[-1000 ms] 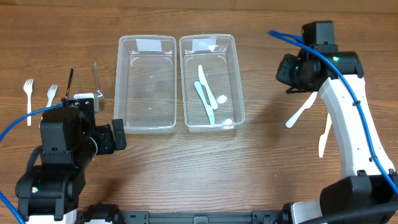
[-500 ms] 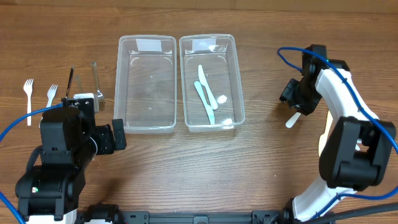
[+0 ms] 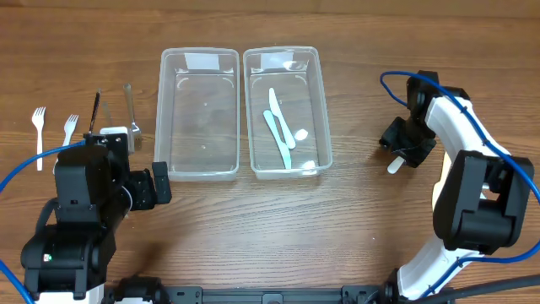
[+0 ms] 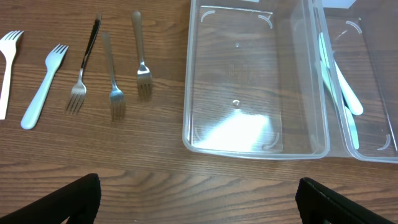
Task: Pack container
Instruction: 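Move the right gripper back and grasp another white knife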
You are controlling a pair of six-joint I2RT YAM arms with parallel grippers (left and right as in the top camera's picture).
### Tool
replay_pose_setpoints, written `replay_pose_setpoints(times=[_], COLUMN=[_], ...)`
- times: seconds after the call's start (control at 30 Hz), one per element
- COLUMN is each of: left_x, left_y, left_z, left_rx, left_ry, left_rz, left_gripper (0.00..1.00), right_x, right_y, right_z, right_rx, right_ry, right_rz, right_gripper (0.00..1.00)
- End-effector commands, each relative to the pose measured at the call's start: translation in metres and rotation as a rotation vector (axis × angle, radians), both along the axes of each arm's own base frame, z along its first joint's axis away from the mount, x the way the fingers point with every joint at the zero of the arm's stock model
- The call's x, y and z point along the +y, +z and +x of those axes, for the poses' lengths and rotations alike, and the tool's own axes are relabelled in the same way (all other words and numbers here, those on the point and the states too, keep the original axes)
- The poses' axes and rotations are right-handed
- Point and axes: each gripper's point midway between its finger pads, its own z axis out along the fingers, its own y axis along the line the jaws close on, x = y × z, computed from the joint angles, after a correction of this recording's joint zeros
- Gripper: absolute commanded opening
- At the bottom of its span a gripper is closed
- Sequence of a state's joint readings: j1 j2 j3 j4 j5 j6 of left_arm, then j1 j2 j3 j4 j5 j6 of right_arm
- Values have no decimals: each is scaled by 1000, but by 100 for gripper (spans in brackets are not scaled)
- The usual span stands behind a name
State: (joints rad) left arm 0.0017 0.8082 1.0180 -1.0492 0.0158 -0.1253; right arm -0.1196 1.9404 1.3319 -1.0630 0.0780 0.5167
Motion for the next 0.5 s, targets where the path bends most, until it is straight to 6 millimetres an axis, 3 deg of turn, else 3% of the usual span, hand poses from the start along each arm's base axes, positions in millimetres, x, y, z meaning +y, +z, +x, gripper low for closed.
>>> replay_pose_setpoints(times=[0.0,0.2,0.47], left_x=[-1,-1,-1], left_y=[8,8,8], left_z=[0,0,-1], left_rx=[-19,-19,-16], left_ry=[7,7,7], left_rz=[-18,-18,-18], left_gripper=[100,100,100], right_x=[-16,-19,-5], right_y=[-1,-4,-39], right_z=[-4,-5,-20], right_rx=[4,4,-4], right_ry=[-25,2,37], right_rz=[-5,3,64], right_gripper=[57,57,57])
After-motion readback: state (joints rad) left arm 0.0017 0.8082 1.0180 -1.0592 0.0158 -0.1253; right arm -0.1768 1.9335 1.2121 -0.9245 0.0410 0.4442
